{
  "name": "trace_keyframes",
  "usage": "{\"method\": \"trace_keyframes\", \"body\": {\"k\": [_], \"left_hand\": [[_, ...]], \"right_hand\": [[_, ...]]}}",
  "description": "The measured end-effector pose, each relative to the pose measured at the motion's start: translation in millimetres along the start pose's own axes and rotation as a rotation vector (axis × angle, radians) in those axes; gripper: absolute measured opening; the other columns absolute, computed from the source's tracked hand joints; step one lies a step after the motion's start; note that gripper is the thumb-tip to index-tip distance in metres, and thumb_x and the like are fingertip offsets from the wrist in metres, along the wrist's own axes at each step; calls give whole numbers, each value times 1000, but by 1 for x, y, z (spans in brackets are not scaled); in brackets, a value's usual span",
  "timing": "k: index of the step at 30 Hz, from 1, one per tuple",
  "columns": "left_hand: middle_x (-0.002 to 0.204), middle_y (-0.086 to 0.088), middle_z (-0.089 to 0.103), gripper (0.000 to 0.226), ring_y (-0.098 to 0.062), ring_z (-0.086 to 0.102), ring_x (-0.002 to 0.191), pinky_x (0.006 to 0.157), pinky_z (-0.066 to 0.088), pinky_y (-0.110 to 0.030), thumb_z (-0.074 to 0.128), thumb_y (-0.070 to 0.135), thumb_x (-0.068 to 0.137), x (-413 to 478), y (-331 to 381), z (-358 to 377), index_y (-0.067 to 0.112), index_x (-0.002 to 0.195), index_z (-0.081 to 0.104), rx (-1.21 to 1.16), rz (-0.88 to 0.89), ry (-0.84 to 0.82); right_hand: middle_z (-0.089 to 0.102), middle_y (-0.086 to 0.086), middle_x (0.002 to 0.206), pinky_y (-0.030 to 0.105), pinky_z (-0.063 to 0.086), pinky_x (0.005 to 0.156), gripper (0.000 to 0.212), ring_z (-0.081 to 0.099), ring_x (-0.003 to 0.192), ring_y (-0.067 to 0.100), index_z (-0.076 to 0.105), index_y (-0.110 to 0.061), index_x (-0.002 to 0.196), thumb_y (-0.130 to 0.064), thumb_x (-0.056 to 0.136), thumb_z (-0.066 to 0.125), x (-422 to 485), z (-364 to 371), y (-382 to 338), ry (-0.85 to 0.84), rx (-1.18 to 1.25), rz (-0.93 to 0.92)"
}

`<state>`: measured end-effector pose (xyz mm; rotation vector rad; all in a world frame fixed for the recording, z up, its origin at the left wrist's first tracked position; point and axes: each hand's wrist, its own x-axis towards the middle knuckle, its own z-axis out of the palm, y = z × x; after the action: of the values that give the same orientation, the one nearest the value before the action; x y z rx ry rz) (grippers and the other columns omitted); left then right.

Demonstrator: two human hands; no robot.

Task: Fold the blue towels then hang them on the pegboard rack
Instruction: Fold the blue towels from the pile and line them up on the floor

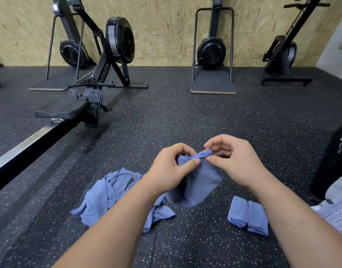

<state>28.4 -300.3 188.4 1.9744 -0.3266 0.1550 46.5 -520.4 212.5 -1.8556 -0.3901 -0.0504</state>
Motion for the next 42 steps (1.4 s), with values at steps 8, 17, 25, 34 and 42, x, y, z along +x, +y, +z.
{"method": "trace_keyframes", "body": {"k": [8,17,25,34,42], "left_hand": [[108,12,67,16,4,61,99,87,44,-19,83,39,89,5,-8,-4,40,99,71,142,3,165],[108,7,65,15,-11,56,95,79,42,-32,55,28,103,15,-34,-31,20,110,66,-221,-389,481],[92,8,61,8,-11,53,84,77,43,-34,55,30,107,14,-34,-27,26,100,57,-168,-303,596],[88,11,69,11,-7,63,84,71,42,-25,60,36,105,10,-36,-30,27,103,65,64,-301,655],[88,11,77,30,-6,69,85,85,54,-30,77,29,96,5,-51,-36,22,125,68,-214,-463,606]], "right_hand": [[79,1,90,34,51,77,7,66,82,10,71,-21,98,-14,99,71,3,1,13,50,-109,158],[72,-6,91,40,47,77,3,66,92,23,60,-26,99,-24,101,63,5,-33,35,611,-170,217],[67,1,100,39,39,76,6,59,92,26,55,-27,112,-26,106,53,1,-37,41,569,-207,260],[70,-2,92,41,45,78,17,65,89,26,57,-29,111,-42,102,62,-2,-32,43,587,-280,281],[74,-16,123,38,49,111,38,64,121,-3,68,-40,126,-12,100,71,-5,-38,41,463,-7,203]]}}
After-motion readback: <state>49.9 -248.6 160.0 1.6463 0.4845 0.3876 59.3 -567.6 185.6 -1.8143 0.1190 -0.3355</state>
